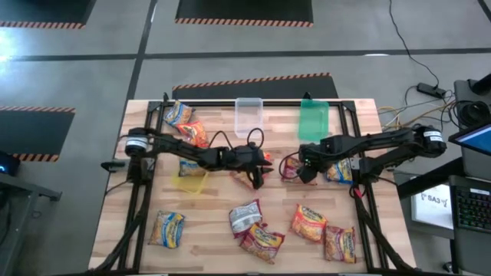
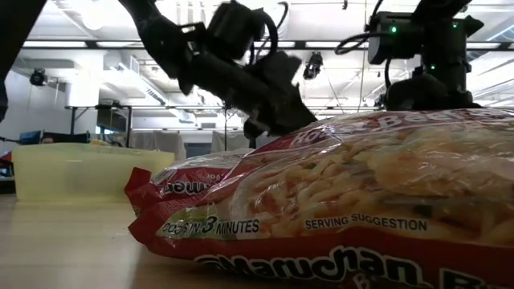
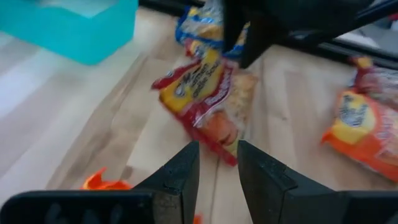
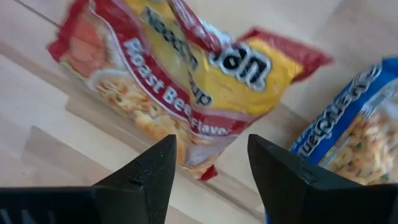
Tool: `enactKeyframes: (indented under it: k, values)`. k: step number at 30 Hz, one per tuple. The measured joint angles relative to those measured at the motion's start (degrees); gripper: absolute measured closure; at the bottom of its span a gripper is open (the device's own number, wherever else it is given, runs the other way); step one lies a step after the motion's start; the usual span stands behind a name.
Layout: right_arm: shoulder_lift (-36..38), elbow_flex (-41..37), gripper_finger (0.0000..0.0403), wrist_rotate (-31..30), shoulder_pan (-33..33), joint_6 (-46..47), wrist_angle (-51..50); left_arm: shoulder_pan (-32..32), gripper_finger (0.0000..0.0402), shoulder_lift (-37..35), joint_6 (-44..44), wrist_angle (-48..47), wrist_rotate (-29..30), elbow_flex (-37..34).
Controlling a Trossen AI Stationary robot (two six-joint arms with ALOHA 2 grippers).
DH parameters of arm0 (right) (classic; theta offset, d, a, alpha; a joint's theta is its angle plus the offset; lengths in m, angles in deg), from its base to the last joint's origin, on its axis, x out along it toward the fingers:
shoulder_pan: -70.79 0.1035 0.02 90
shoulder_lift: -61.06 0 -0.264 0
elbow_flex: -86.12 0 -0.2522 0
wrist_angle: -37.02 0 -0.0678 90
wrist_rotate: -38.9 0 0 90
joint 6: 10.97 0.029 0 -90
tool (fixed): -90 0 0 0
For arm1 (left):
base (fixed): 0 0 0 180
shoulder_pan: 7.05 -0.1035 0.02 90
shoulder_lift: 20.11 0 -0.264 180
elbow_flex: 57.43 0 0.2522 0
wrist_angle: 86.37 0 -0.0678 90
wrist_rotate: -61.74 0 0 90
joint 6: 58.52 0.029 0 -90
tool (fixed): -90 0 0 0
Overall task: Sort Maruchan noodles
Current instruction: Put the red noodle pack into the green bin
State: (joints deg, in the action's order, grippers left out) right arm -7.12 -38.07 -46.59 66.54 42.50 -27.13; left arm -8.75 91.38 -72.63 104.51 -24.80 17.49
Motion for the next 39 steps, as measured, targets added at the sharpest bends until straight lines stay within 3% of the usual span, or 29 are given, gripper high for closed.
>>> enactKeyframes:
  k: [5, 15, 19, 25, 33, 39]
  values:
    - [0.0, -1.7, 0.0199, 0.5, 0.0, 3.4, 1.5, -1.6, 0.0292, 3.1, 0.2, 0.4, 0.0, 2.2]
    - [-0.3, -2.6, 0.0195, 1.5, 0.0, 5.2, 4.9, -2.8, 0.0195, 11.0, -1.1, -3.8, -2.6, 12.5]
    - [-0.3, -5.0, 0.0195, 1.5, 0.0, 7.3, 6.7, -2.9, 0.0175, 14.2, -2.4, -6.7, -3.0, 17.5]
    - [-0.1, -8.9, 0.0195, 2.0, 0.0, 8.2, 12.8, -2.9, 0.0171, 18.0, -3.1, -8.7, -7.6, 22.3]
    - [-0.2, -10.9, 0.0205, 1.5, 0.0, 6.6, 18.4, -3.3, 0.0171, 19.9, -4.1, -8.3, -9.0, 24.0]
    - [-0.2, -11.0, 0.0228, 1.3, 0.0, 4.4, 21.3, -3.3, 0.0199, 19.9, -4.4, -8.1, -10.2, 24.0]
